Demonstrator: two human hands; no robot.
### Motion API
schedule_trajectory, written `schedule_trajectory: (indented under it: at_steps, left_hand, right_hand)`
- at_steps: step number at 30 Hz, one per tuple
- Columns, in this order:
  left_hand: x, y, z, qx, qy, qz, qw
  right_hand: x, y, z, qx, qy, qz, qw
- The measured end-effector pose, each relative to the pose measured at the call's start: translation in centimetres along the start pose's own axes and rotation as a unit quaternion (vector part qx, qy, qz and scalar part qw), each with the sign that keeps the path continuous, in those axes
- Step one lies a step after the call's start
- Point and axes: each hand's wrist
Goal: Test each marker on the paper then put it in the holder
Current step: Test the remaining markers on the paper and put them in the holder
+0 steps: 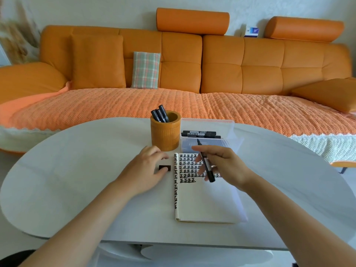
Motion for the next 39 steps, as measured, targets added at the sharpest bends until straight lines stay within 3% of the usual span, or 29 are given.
schedule_trajectory:
  at_steps: [6, 10, 13, 20, 32, 39]
  left_hand:
    - [0.4, -0.6, -0.4, -0.003, 0.016, -0.027, 1.000]
    - [0.9, -0.3, 0.1, -0.028, 0.021, 0.016, 0.999]
    - [1.2, -0.1, 0.6, -0.051, 0.011, 0.025, 0.998]
    - [1.3, -0.2, 1.7, -0.068, -0.013, 0.018, 0.997]
    - [1.3, -0.5, 2.7, -0.088, -0.045, -0.019, 0.995]
    - [1.5, 0.0, 2.9, -0.096, -0.065, -0.017, 0.993]
  right_hand:
    - [0.4, 0.5, 0.1, -0.165, 0.044, 0.022, 0.985]
    - [0.5, 0.4, 0.6, -0.337, 0.053, 0.061, 0.938]
    - [0.6, 0.0, 0.6, -0.387, 0.058, 0.089, 0.916]
    - [0.5, -0.2, 0.6, -0.411, 0.094, 0.091, 0.902]
    - [0.4, -1.2, 0.5, -0.369, 0.112, 0.054, 0.921]
    - [0.4, -1.9, 0.9, -0.396, 0.154, 0.119, 0.897]
Point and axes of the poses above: each hand's wrist, its own x-axis towards the middle knuckle, its own y-axis out of the back of the hand, z = x × y, and after that the axes turned 14 degrees about -x, right-handed
